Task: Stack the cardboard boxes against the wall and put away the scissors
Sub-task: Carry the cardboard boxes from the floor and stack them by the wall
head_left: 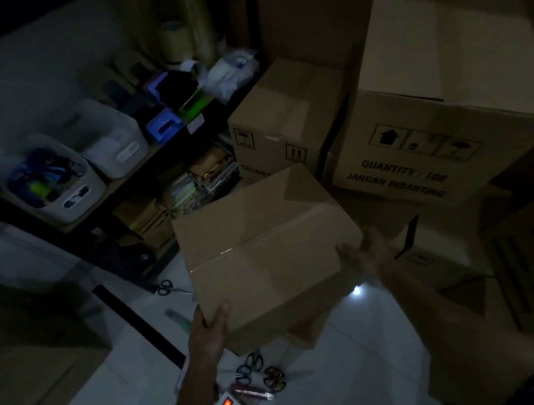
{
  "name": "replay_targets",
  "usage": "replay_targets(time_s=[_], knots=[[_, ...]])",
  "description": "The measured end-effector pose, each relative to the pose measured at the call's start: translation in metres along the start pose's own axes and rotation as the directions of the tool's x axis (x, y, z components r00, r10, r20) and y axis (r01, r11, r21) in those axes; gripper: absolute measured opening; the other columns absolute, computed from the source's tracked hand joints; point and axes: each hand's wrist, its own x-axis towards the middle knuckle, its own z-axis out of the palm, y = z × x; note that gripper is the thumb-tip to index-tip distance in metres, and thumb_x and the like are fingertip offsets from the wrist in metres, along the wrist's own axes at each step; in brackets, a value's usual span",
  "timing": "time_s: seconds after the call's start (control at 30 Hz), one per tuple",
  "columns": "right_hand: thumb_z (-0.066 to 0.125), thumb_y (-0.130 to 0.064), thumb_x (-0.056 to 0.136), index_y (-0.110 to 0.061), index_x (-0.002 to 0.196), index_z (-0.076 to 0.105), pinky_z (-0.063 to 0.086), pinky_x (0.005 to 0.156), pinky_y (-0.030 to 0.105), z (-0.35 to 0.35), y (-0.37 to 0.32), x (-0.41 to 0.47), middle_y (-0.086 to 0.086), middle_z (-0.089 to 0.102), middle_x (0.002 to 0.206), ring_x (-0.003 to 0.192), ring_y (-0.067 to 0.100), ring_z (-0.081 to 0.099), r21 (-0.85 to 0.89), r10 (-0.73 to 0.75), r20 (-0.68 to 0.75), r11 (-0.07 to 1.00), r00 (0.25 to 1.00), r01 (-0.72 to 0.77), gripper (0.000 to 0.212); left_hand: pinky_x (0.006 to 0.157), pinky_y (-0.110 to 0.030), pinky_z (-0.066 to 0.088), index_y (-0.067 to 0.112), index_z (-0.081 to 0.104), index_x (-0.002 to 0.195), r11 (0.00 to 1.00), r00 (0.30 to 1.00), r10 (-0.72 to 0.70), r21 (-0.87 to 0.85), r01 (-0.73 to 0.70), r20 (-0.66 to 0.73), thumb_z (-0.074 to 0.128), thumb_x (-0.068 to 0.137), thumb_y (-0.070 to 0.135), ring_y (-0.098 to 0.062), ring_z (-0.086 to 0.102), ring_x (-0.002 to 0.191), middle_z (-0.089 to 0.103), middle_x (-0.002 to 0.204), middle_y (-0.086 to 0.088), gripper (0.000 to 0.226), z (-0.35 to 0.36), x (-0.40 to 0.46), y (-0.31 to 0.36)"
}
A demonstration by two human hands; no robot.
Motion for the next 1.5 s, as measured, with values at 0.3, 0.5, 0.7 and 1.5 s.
replay_targets(time_s=[0.3,0.5,0.7,1.5], knots=[[0.083,-0.040,0.077,-0.009,0.135,0.042,0.048,0.082,0.033,0.057,-0.035,-0.102,0.008,0.058,0.127,0.104,0.025,0.059,0.001,-0.031,0.139,1.000,0.990,0.031,0.078,0.095,-0.049,0.048,0.029,0.046,0.138,0.994,0.981,-0.007,-0.106,-0.014,-0.192,0.059,0.092,0.043,-0.022,0.053,0.101,0.055,0.120,0.000,0.050,-0.118,-0.105,-0.014],[0.080,-0.039,0.080,-0.008,0.138,0.048,0.050,0.086,0.036,0.130,-0.083,-0.217,0.012,0.060,0.128,0.113,0.031,0.060,-0.013,-0.165,0.238,0.985,0.957,0.173,0.072,0.092,-0.051,0.051,0.020,0.047,0.138,0.985,0.953,-0.031,-0.173,-0.023,-0.301,0.058,0.091,0.045,-0.031,0.057,0.108,0.057,0.126,-0.008,0.054,-0.246,-0.182,-0.041],[0.069,-0.054,0.085,-0.011,0.141,0.048,0.043,0.103,0.041,0.225,-0.130,-0.354,0.011,0.054,0.139,0.127,0.036,0.051,-0.121,-0.297,0.409,0.919,0.863,0.374,0.074,0.094,-0.054,0.049,0.011,0.052,0.133,0.978,0.909,-0.008,-0.191,-0.079,-0.416,0.056,0.096,0.037,-0.032,0.057,0.107,0.057,0.128,-0.015,0.046,-0.398,-0.267,-0.089],[0.068,-0.063,0.078,-0.019,0.133,0.053,0.047,0.096,0.036,0.671,-0.245,-0.734,0.005,0.062,0.130,0.118,0.031,0.058,-0.045,-0.405,0.734,0.772,0.545,0.634,0.072,0.069,-0.049,0.053,0.020,0.047,0.136,0.939,0.612,-0.214,-0.332,-0.085,-0.761,0.056,0.093,0.047,-0.034,0.052,0.102,0.051,0.128,-0.011,0.051,-0.877,-0.440,-0.275]])
